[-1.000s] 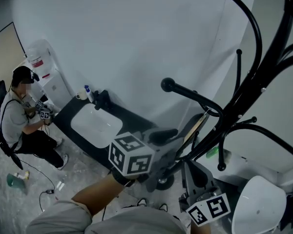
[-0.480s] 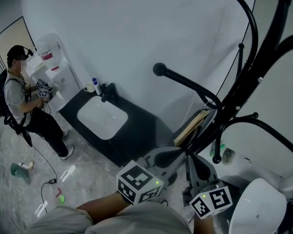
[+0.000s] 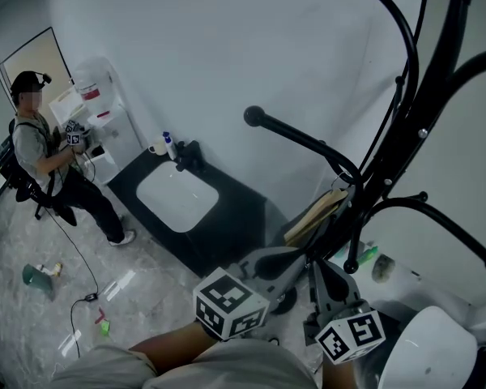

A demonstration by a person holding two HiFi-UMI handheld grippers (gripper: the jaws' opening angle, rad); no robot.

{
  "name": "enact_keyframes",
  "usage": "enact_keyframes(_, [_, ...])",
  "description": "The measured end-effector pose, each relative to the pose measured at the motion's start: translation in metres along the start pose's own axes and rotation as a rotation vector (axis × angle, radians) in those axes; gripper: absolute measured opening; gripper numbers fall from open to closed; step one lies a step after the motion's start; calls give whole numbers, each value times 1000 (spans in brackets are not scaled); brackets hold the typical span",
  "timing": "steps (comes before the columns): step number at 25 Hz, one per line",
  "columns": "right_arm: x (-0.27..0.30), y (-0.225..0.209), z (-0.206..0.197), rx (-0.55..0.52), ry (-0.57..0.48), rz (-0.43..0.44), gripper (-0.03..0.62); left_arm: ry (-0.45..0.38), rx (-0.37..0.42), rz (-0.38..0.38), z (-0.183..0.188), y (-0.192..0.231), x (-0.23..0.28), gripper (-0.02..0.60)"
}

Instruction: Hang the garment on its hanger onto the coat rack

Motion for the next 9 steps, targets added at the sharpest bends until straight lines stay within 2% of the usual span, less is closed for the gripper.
enact_keyframes(9, [6, 3, -5, 3, 13, 13, 14, 16, -22, 5, -8, 2, -2, 5])
Point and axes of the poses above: the fingertips, and each gripper's own axes: x forward along the fingers, y to its left, z out of its top, the point moved 1 cm from there along -x, backward along the fingers, and after that the axes turned 3 degrees about -x, right-handed, at the moved point
